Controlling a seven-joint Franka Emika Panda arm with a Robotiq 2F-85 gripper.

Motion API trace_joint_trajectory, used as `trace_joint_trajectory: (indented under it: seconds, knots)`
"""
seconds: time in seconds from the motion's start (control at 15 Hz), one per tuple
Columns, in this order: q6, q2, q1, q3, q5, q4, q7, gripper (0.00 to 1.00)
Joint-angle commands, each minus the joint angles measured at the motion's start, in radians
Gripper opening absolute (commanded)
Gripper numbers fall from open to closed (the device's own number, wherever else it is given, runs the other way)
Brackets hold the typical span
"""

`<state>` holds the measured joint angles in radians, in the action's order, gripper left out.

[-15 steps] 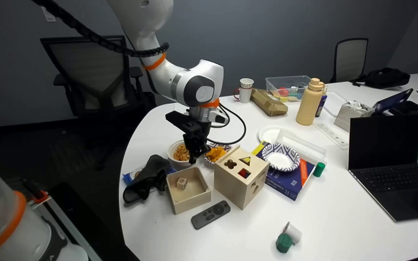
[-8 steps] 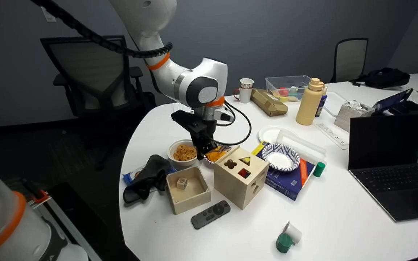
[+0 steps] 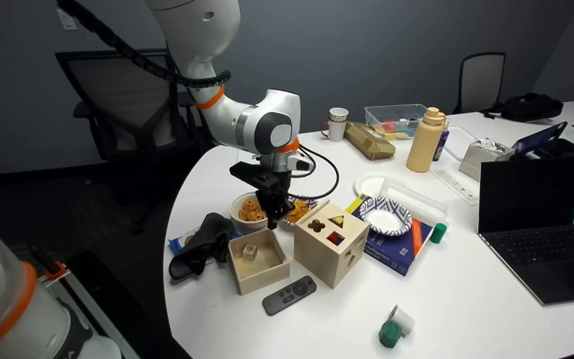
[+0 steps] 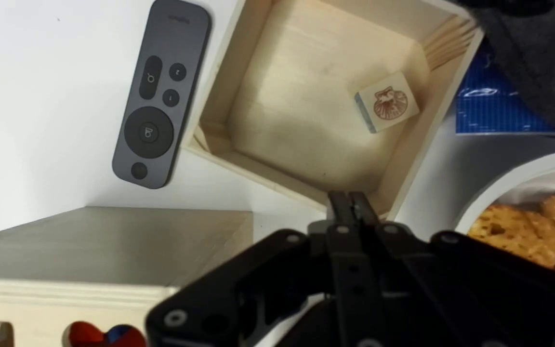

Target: Use the silver spoon to stir the contents in the black and white bowl on the left.

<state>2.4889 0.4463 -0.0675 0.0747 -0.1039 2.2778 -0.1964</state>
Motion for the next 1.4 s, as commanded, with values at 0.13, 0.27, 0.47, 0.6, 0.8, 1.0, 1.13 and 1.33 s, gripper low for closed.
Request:
trace_joint_trajectory:
  seconds: [0.13, 0.27, 0.47, 0.6, 0.8, 1.0, 1.13, 1.33]
  knots:
    - [-0.028, 0.036, 0.004, -0.04, 0.026, -0.021, 0.04, 0.01]
    - [-0.037, 0.038, 0.031, -0.074, 0.078, -0.024, 0.086, 0.01]
    - [-0.039, 0.032, 0.072, -0.116, 0.168, -0.026, 0.148, 0.01]
    - [-0.027, 0.028, 0.093, -0.13, 0.223, -0.028, 0.175, 0.01]
    - [0.0, 0.027, 0.082, -0.103, 0.222, -0.031, 0.149, 0.01]
    - [0.034, 0.034, 0.021, -0.028, 0.098, -0.033, 0.07, 0.01]
    - [0.048, 0.044, -0.03, 0.029, -0.016, -0.035, 0.007, 0.01]
    - [0.059, 0.068, -0.111, 0.105, -0.194, -0.041, -0.091, 0.01]
